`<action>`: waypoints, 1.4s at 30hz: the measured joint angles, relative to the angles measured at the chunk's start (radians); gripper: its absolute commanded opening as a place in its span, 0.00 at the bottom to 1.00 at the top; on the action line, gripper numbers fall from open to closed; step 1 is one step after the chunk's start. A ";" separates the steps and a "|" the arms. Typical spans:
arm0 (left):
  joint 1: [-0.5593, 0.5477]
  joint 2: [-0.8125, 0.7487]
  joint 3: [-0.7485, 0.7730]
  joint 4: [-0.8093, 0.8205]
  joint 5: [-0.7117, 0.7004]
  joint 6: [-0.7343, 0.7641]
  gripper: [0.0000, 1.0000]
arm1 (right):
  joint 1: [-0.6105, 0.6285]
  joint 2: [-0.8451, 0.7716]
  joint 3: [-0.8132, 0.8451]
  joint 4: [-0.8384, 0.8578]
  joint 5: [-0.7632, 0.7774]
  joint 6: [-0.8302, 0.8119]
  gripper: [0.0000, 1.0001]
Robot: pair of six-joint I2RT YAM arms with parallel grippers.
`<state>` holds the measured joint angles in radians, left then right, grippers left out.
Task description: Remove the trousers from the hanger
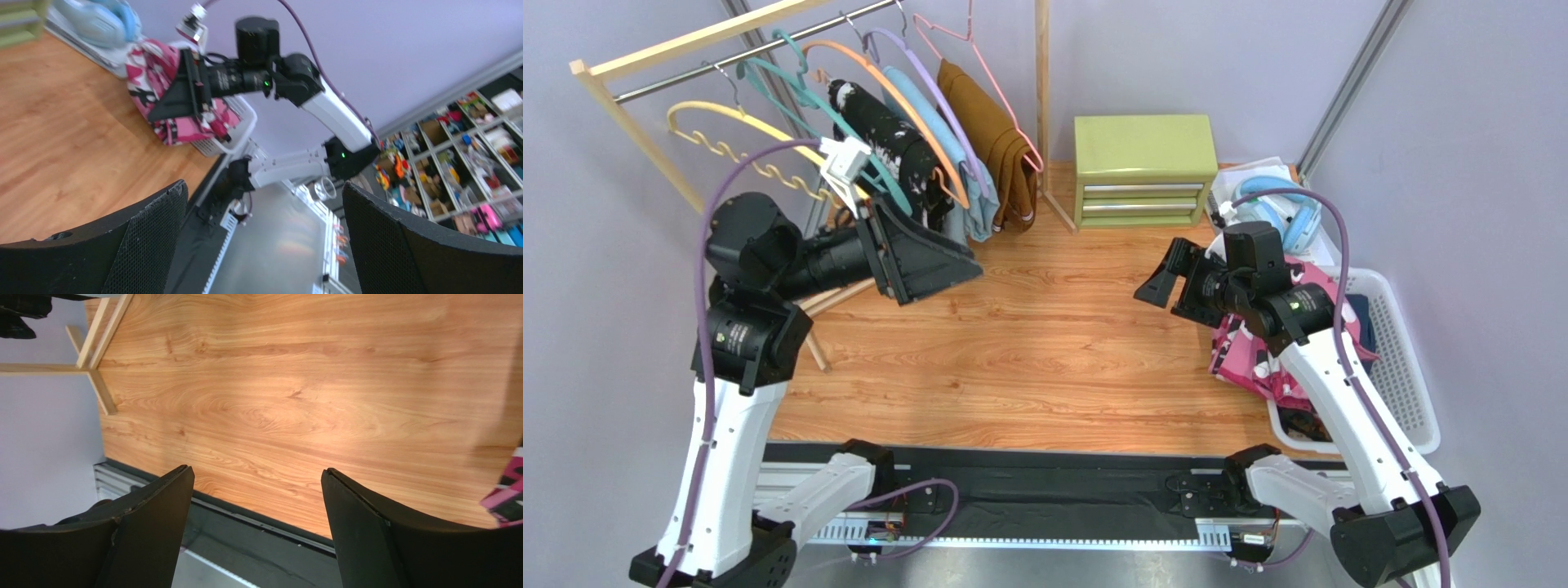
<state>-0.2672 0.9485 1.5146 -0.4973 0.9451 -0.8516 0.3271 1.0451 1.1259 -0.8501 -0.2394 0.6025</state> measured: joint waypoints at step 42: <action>-0.393 -0.943 -1.467 0.649 -0.593 -0.588 1.00 | 0.183 -0.965 -1.070 0.630 -0.042 0.615 1.00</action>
<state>-0.6598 0.0059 0.0475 0.1516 0.3523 -1.4395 0.5106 0.0799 0.0559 -0.2203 -0.2813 1.2175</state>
